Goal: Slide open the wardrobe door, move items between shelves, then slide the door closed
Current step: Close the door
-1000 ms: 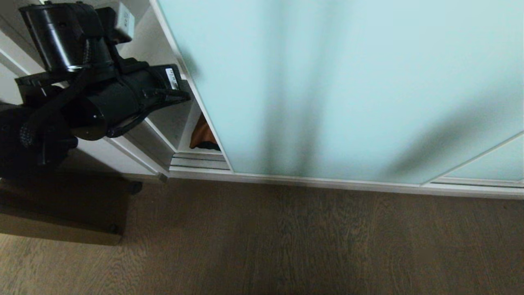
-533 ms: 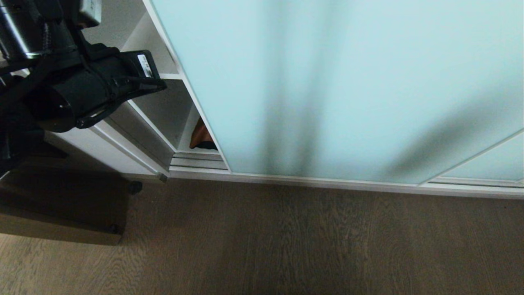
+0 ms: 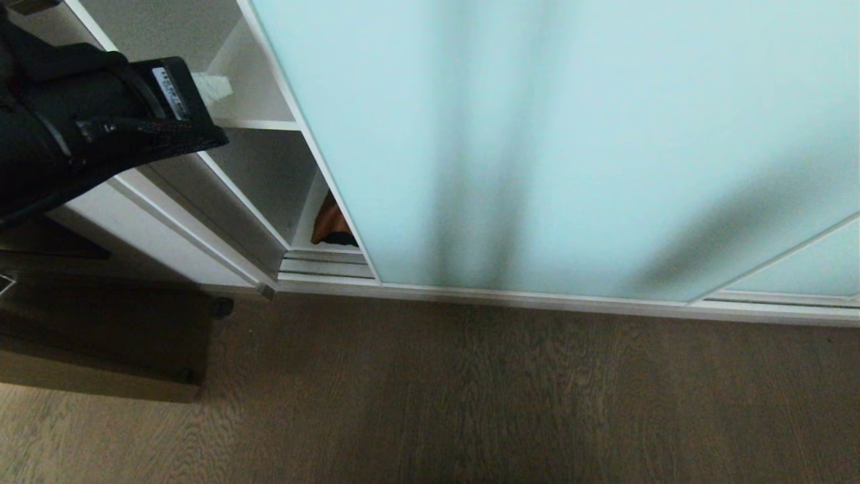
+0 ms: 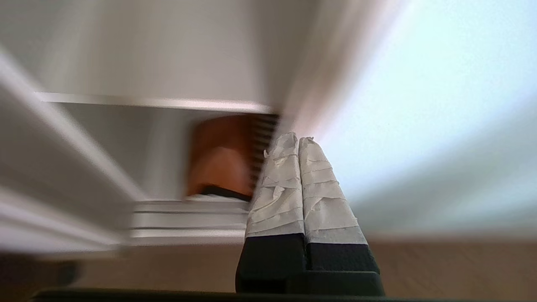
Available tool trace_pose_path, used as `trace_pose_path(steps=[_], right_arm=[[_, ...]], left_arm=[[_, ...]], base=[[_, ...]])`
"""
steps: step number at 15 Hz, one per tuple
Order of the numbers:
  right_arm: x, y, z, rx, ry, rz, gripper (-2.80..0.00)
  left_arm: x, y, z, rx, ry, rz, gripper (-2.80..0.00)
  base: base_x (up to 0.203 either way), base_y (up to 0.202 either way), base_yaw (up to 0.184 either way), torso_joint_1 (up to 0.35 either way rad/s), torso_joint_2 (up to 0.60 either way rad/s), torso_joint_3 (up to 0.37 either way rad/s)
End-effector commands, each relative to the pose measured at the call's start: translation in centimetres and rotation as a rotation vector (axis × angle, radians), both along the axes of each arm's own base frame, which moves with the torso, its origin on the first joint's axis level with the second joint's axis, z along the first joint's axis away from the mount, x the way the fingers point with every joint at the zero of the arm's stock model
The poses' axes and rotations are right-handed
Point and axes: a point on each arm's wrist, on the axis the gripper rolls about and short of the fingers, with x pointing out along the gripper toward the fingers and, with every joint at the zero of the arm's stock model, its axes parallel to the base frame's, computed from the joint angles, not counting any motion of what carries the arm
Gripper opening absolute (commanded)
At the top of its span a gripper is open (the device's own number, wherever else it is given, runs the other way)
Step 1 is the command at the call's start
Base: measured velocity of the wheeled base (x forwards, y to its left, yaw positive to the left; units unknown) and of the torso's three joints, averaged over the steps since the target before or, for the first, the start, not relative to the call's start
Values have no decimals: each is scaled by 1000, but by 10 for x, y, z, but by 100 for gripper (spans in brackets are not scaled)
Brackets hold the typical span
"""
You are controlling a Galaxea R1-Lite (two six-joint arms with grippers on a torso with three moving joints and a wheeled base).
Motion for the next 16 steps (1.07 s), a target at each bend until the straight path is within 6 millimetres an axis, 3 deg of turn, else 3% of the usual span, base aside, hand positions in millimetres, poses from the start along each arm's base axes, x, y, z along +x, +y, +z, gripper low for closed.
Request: trace_pose_path(steps=[1, 4, 9, 16], right_arm=[[0, 0, 0, 0, 0, 1, -280], [0, 0, 0, 0, 0, 1, -280], [0, 0, 0, 0, 0, 1, -280], [0, 0, 0, 0, 0, 1, -280]], left_arm=[[-33, 5, 0, 12, -14, -149, -280], [-30, 2, -10, -13, 51, -237, -280], [6, -15, -25, -3, 115, -294, -280], [56, -26, -27, 18, -18, -47, -280]], base=[[0, 0, 0, 0, 0, 0], [0, 0, 0, 0, 0, 0], [0, 0, 0, 0, 0, 0], [0, 0, 0, 0, 0, 0]])
